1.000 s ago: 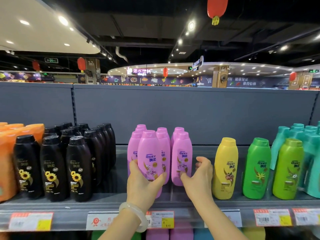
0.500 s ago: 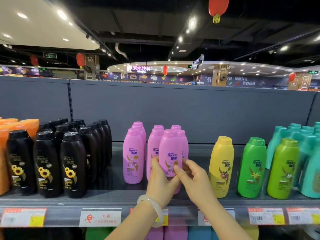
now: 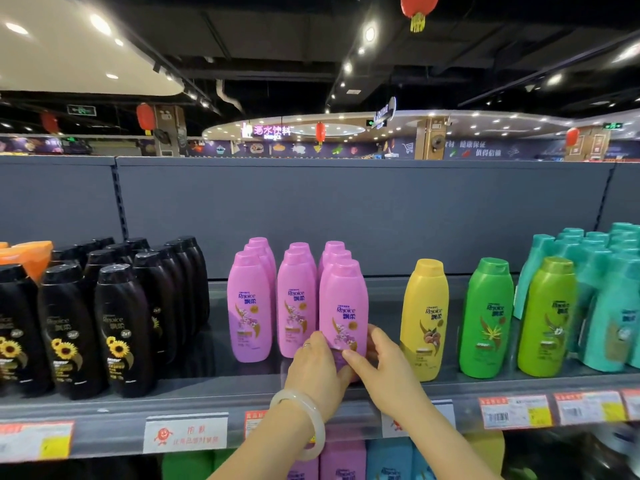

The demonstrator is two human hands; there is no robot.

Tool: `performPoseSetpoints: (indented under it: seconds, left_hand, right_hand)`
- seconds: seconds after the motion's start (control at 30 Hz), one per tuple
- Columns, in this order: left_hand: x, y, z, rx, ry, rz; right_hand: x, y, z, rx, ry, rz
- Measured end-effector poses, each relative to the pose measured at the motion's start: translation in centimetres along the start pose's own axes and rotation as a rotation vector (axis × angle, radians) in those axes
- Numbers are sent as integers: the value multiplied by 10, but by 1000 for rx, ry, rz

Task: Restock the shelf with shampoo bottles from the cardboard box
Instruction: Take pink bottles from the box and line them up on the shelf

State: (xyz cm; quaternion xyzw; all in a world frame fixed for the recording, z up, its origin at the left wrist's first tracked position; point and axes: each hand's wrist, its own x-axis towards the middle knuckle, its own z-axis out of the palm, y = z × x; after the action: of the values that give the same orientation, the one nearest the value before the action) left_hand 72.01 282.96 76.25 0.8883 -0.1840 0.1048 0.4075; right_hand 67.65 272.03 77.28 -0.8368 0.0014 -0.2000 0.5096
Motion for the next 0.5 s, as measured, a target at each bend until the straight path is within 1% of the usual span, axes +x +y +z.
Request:
performPoseSetpoints:
  seconds: [0.5]
  left_hand:
    - [-4,-3,-2,-65,50,13]
  right_hand:
    - [2,4,-3,37,-73,18]
